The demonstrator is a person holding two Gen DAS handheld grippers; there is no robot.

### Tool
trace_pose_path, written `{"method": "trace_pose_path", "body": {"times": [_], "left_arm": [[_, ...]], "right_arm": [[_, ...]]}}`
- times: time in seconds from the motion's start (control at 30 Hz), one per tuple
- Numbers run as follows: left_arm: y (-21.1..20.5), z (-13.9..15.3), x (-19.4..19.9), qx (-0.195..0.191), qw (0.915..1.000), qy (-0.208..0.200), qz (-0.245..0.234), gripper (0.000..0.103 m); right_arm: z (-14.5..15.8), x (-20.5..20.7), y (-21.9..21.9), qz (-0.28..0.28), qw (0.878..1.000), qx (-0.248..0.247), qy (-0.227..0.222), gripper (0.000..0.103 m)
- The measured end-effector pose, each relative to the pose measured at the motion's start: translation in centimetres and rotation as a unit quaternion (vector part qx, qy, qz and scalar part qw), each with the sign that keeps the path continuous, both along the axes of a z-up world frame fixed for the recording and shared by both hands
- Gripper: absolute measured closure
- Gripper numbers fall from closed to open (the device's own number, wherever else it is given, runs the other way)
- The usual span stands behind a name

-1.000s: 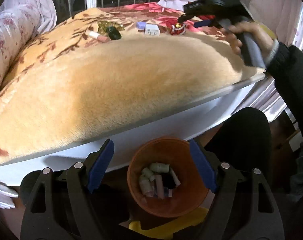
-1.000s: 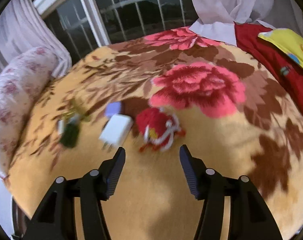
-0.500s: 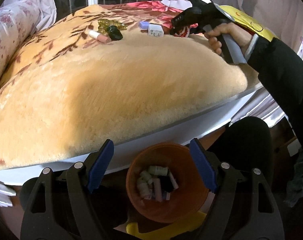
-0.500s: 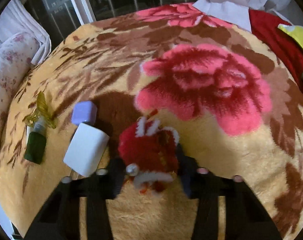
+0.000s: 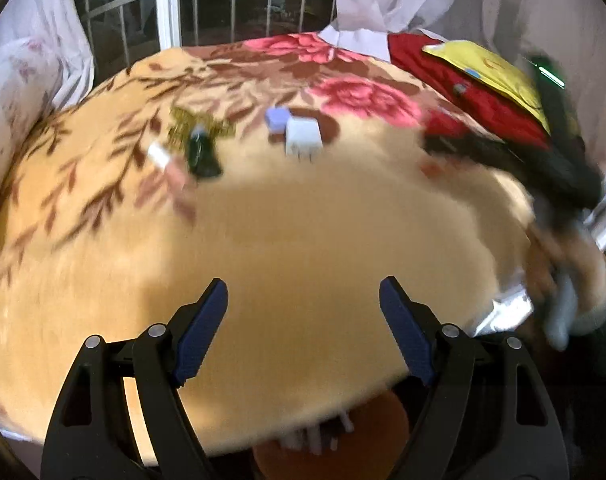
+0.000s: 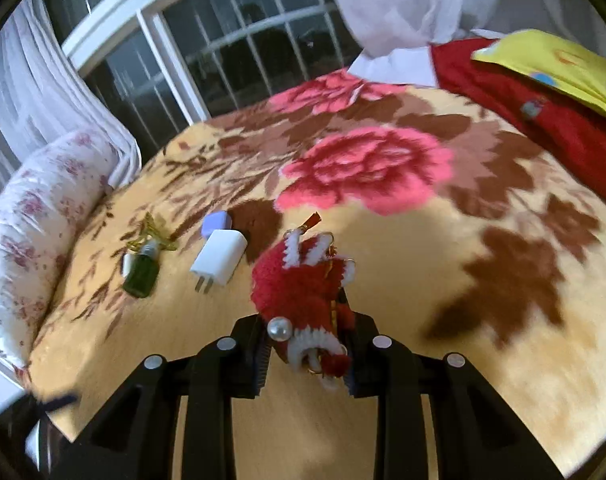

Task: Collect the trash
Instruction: 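Grasp the white phone charger with the left tool while the right tool holds the ornament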

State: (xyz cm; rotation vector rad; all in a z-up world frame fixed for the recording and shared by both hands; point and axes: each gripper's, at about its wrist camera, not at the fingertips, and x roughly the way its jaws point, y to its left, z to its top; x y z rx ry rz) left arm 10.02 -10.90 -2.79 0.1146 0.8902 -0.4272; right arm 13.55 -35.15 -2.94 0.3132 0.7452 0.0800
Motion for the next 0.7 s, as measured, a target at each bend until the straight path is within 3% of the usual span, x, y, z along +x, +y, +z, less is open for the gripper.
{"method": "trace_pose_path", "body": {"times": [0.23,0.4,0.53,0.7], "left_arm": [[-4.7,-0.3,9.5,0.033,0.9987,0.022,0.031,0.027],[-6.3,-2.2,15.3,0.073,0.9940,0.047,0.066,0.027],[-7.1,-3.1,17.2,0.065,0.9929,0.073,0.067,0.023],[-9.2,-3.7,18.4,0.087,0.9921,0.072,0.055,0.023]], "right_arm": [[0.0,-5.4,-4.4,-0.039,0.998,0.041,-0.018,0.074],[-0.5,-7.9,-5.8,-0.052,0.997,0.046,-0.026,0.073],[-1.2,-8.4,-6.0,-0.048,0.997,0.058,-0.024,0.073],[-1.5,-8.3,-5.1,-0.036,0.997,0.058,-0.027,0.072]]}}
